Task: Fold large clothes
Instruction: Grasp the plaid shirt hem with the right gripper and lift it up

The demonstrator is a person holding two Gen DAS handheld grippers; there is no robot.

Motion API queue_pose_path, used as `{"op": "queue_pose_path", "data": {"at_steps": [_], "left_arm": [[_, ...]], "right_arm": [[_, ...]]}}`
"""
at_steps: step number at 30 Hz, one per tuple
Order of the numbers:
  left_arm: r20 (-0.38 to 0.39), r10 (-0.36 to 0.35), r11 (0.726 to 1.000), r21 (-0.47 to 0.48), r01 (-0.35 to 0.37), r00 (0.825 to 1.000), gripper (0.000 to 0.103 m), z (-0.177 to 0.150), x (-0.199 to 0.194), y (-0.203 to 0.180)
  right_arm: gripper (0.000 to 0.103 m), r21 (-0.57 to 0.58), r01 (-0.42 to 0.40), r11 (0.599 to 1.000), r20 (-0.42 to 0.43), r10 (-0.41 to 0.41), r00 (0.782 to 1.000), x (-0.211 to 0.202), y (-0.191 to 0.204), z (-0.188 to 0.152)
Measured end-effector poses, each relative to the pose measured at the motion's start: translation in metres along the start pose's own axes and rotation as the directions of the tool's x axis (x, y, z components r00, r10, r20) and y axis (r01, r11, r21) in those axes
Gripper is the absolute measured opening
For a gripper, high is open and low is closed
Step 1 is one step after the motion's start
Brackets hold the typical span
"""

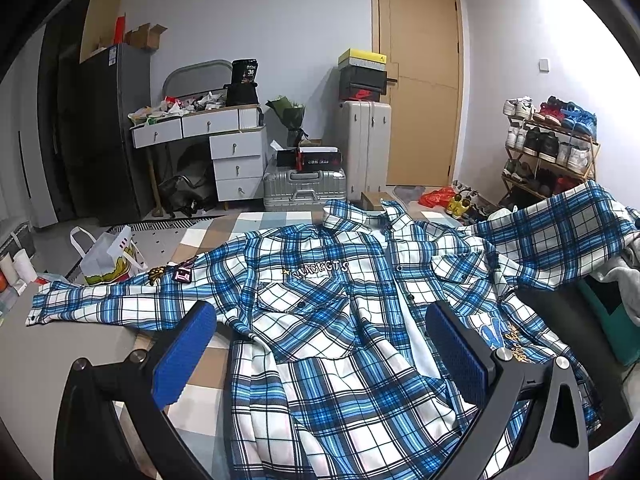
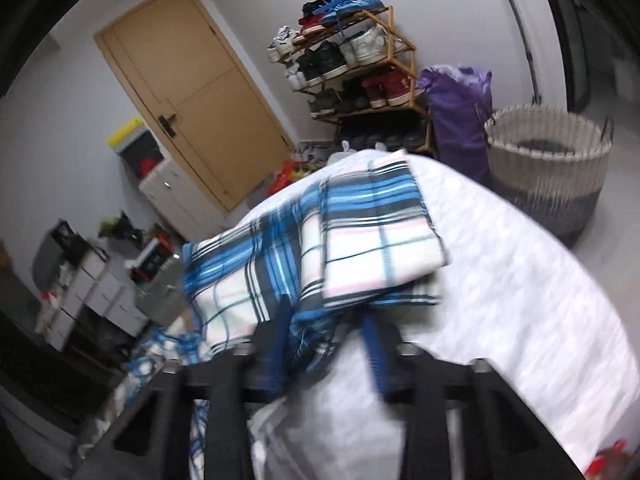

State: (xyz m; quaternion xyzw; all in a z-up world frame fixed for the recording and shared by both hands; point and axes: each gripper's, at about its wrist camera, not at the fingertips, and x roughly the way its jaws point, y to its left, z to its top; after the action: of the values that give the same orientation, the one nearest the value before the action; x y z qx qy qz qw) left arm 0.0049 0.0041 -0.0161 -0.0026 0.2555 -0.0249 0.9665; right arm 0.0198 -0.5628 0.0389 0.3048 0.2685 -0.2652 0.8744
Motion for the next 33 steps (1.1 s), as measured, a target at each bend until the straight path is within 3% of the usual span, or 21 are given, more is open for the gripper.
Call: {"op": "queue_pose_path", "data": {"at_steps": [3,9,18,21,24,27,29,33], "left_arm": [[-0.006,0.003,1.000,0.005,-0.003,1.000,0.102,0.000,0.000,-0.001],[-0.012,0.020,1.000,0.021,-0.020,1.000,0.102,-0.001,0.004,-0.001],[-0.020,0.061,0.998,0.023,-0.060,0.998,0.102,-0.002,0.006,0.015],[0.007,0.106,0.993,0.041,-0.106,0.994,0.102,0.000,0.005,0.022],[0.029,0.165,0.986,0.031,-0.166,0.986,0.102,0.002,0.002,0.039],[0.030,0.185,0.982,-0.050,-0.183,0.982,0.102,0.005,-0.003,0.066],[0.050,0.217,0.972,-0.103,-0.211,0.975,0.102,0.006,-0.009,0.084],[0.083,0.304,0.946,-0.143,-0.291,0.949,0.102,0.005,-0.016,0.109]], "right_arm": [[0.013,-0.060,0.020,0.998,0.010,-0.019,1.000,0.004,0.012,0.008],[0.011,-0.196,0.085,0.977,0.132,-0.059,0.990,-0.012,0.052,0.035],[0.010,-0.141,0.181,0.973,0.253,-0.141,0.957,-0.018,0.078,0.066],[0.010,-0.199,0.139,0.970,0.271,-0.082,0.959,-0.023,0.102,0.065],[0.010,-0.316,0.061,0.947,0.309,0.042,0.950,-0.037,0.150,0.055],[0.010,-0.428,-0.058,0.902,0.305,0.205,0.930,-0.050,0.212,0.034],[0.010,-0.486,-0.180,0.855,0.253,0.335,0.907,-0.051,0.260,0.008],[0.010,-0.560,-0.376,0.738,0.074,0.496,0.865,-0.028,0.347,-0.067]]}}
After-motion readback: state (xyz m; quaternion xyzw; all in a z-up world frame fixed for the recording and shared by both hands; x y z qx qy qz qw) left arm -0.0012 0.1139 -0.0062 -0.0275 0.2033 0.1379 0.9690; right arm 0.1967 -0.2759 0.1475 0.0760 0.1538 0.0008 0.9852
